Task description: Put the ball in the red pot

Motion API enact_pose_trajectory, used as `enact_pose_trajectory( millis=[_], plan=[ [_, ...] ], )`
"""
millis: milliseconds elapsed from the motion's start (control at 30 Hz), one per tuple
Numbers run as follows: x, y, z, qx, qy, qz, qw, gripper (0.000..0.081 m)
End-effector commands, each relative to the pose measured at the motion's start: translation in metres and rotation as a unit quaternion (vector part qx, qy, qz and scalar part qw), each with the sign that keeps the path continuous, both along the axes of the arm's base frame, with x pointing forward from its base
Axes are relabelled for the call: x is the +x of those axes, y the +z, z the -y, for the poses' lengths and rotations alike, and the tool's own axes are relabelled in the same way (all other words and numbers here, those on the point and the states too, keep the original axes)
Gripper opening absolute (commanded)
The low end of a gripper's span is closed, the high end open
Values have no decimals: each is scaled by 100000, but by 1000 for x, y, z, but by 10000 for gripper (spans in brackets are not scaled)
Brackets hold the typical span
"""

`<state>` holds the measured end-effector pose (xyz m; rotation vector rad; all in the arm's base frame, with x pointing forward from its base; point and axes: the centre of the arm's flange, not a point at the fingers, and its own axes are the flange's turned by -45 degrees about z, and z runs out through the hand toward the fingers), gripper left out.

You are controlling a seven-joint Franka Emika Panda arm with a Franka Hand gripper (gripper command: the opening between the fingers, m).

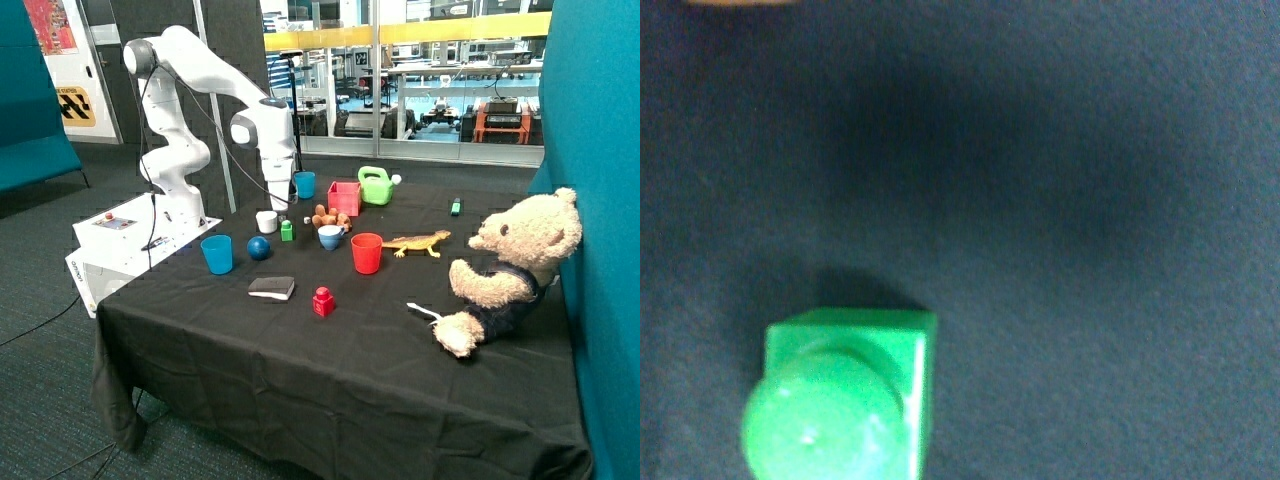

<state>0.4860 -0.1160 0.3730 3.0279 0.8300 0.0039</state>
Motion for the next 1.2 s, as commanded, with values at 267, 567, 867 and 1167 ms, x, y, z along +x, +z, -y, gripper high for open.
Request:
enact_pose_trajectory(
  millis=[267,567,867,1167],
  plan=[
    [13,-12,28,66,-1332,-144,99991,808],
    [4,-11,38,65,-1186,-144,99993,808],
    [2,1,21,65,-986,-144,99995,808],
    [-20,11,14,67,-2399,-144,99971,808]
  ],
)
